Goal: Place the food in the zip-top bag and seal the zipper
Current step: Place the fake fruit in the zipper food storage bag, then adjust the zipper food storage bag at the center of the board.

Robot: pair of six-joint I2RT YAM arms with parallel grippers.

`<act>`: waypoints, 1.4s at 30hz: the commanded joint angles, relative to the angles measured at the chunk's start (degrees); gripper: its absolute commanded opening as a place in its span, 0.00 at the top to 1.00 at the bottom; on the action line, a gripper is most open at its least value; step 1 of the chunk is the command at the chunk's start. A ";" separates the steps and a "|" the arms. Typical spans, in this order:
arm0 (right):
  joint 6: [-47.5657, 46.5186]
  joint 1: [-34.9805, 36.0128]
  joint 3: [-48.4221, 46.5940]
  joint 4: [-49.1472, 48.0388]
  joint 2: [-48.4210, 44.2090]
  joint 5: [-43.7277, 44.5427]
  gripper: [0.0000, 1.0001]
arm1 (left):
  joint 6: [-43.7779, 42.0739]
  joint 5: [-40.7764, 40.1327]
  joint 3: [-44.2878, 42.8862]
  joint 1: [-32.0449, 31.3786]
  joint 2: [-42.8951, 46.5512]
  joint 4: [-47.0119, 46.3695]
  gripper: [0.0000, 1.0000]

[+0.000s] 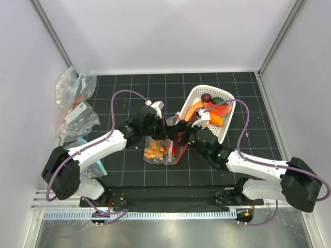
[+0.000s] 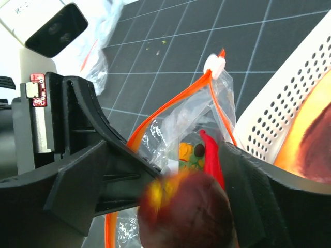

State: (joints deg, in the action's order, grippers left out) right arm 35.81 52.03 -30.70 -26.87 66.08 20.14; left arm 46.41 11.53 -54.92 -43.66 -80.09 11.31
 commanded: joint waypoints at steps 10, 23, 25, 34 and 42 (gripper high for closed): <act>-3.99 3.69 -6.12 6.74 1.95 12.82 0.02 | -0.71 0.25 -0.37 -0.29 3.89 -1.56 1.00; -6.81 3.69 -15.00 29.77 -1.49 14.58 0.30 | -4.75 -16.01 -1.07 -0.20 10.48 6.61 1.00; -6.81 3.69 -16.32 31.52 0.79 13.88 0.34 | -5.28 -16.36 -1.51 -0.29 10.75 7.58 1.00; -8.29 3.69 -22.81 34.34 5.28 12.11 0.99 | -9.32 -25.14 -10.09 -0.20 10.31 17.32 1.00; -13.74 3.69 -36.53 38.04 5.20 11.42 0.99 | -7.65 -18.91 -13.99 -0.29 12.15 22.35 1.00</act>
State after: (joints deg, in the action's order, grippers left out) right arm 25.52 55.70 -63.05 12.82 73.60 31.35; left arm 38.76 -8.88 -67.26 -43.77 -69.54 31.20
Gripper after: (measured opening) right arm 0.040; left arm 0.010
